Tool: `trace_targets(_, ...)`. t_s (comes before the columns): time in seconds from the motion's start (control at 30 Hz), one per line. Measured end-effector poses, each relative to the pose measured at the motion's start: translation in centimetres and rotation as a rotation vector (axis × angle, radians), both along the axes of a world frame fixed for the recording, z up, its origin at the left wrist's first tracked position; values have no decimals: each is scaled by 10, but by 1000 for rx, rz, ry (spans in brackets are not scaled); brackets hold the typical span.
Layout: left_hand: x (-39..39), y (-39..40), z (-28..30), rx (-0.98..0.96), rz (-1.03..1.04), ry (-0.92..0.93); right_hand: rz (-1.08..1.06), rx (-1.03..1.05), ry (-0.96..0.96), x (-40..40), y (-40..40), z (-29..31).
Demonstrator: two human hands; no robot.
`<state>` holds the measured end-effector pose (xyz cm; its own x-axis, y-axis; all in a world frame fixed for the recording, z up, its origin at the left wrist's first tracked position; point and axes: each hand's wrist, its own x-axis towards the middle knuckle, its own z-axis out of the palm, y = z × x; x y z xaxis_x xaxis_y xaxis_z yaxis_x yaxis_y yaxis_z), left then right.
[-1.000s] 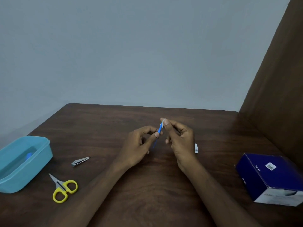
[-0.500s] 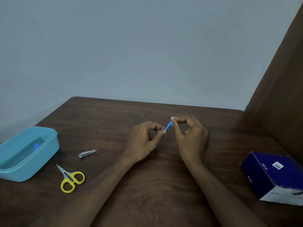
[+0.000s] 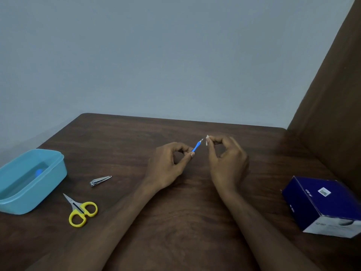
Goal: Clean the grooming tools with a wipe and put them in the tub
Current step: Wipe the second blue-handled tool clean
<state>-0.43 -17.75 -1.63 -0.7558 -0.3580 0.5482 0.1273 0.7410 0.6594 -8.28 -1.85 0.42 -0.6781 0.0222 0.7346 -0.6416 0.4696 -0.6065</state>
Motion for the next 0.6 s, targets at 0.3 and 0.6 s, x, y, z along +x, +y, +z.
trace_targets(0.3,5,-4,5,240,158,150,465,-273,-429,30,-25,-5)
trace_targets(0.6,45,5,34,169,373,38,793,-267,-631,64,-27,-7)
